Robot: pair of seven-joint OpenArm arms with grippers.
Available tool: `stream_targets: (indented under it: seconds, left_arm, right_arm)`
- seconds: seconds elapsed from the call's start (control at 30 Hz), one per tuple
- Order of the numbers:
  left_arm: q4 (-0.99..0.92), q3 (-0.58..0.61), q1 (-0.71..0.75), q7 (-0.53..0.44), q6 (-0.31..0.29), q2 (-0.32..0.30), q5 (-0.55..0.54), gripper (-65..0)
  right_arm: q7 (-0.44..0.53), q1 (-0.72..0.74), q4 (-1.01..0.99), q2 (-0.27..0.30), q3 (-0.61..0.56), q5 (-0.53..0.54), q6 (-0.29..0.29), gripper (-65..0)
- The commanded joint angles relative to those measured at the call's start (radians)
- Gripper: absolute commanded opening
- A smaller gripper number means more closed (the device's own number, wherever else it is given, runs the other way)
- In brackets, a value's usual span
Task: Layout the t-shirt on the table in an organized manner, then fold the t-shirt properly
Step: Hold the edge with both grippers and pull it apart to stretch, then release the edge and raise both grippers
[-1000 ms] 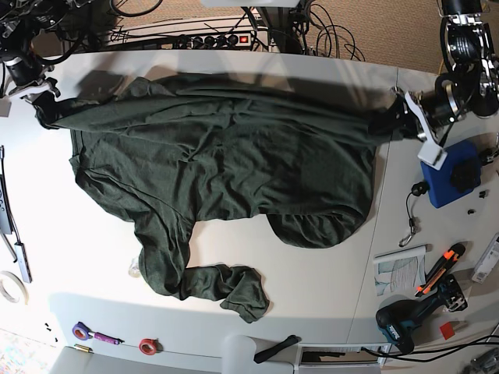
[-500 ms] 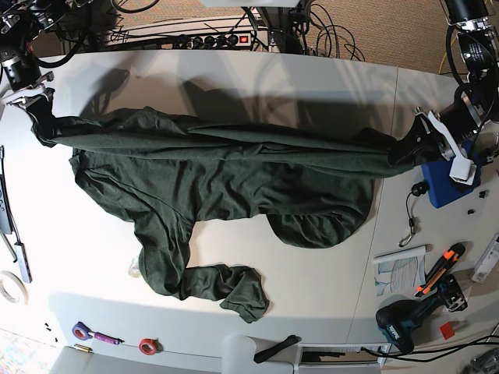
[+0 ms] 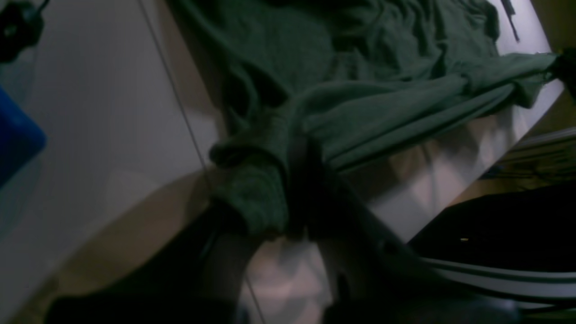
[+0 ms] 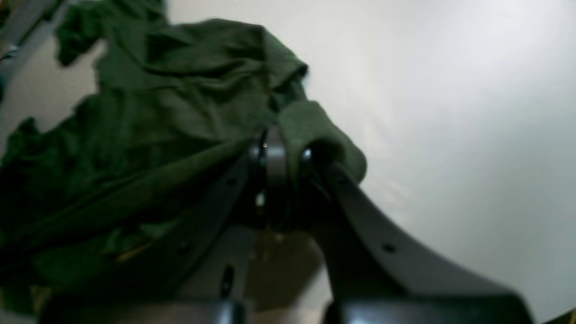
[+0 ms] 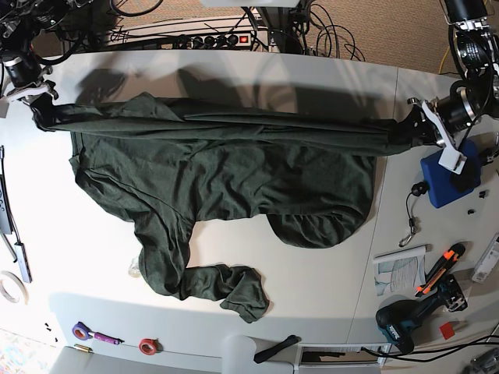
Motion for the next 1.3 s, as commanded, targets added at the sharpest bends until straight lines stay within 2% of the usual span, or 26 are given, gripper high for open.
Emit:
stream_targets:
  seconds: [0.0,0.37,0.4,0.47,0.5,0.53,0.6,0.77,0.93,1.1,1.13,1.23,1.27]
  left_arm:
    - [0.000,-0.007,-0.008,-0.021,-0.005,-0.019,-0.017,-65.0]
    - [-0.028,-0.007,-0.008,-0.021,-0.005,-0.019,-0.018,-64.3]
    - [-0.028,-0.007,-0.008,-0.021,-0.005,-0.019,-0.018,-59.1]
    - [-0.028,-0.007,-0.008,-0.021,-0.005,-0.019,-0.018,-47.6]
    - [-0.028,-0.007,-0.008,-0.021,-0.005,-0.019,-0.018,-43.0]
    - [-0.028,-0.007,-0.008,-0.021,-0.005,-0.019,-0.018,-39.8]
    - [-0.028,-0.007,-0.008,-0.021,-0.005,-0.019,-0.018,-38.4]
    - [-0.028,-0.007,-0.008,-0.021,-0.005,-0.019,-0.025,-38.4]
    - [-0.027,-0.008,-0.024,-0.032,-0.005,-0.032,-0.095,-38.4]
    - [-0.027,-0.009,-0.094,-0.033,-0.005,-0.065,-0.114,-39.7]
    - [-0.027,-0.008,-0.110,-0.033,-0.005,-0.071,-0.117,-43.5]
    - [-0.027,-0.008,-0.159,-0.033,-0.005,-0.087,-0.114,-64.0]
    - [-0.027,-0.008,-0.174,-0.034,-0.005,-0.092,-0.106,-65.0]
  right_arm:
    - [0.039,0.003,0.017,0.020,0.006,0.013,0.001,-65.0]
    - [0.014,0.003,0.017,0.020,0.006,0.012,0.001,-65.0]
    - [0.013,0.002,0.018,0.020,0.006,0.013,0.001,-62.9]
    - [0.014,0.002,0.018,0.020,0.006,0.013,0.001,-48.2]
    - [0.016,0.002,0.018,0.020,0.006,0.013,0.001,-43.2]
    - [0.018,0.002,0.018,0.020,0.006,0.013,0.001,-41.6]
    - [0.021,0.003,0.018,0.020,0.006,0.013,0.001,-41.6]
    - [0.048,0.003,0.018,0.032,0.006,0.015,0.001,-41.6]
    - [0.047,0.003,0.018,0.090,0.006,0.060,0.001,-41.6]
    - [0.046,0.011,0.018,0.148,0.006,0.123,0.001,-41.6]
    - [0.046,0.017,0.018,0.153,0.006,0.132,0.001,-41.6]
    - [0.038,0.046,0.018,0.153,0.003,0.170,0.001,-41.8]
    - [0.034,0.055,0.018,0.153,-0.003,0.171,0.001,-44.0]
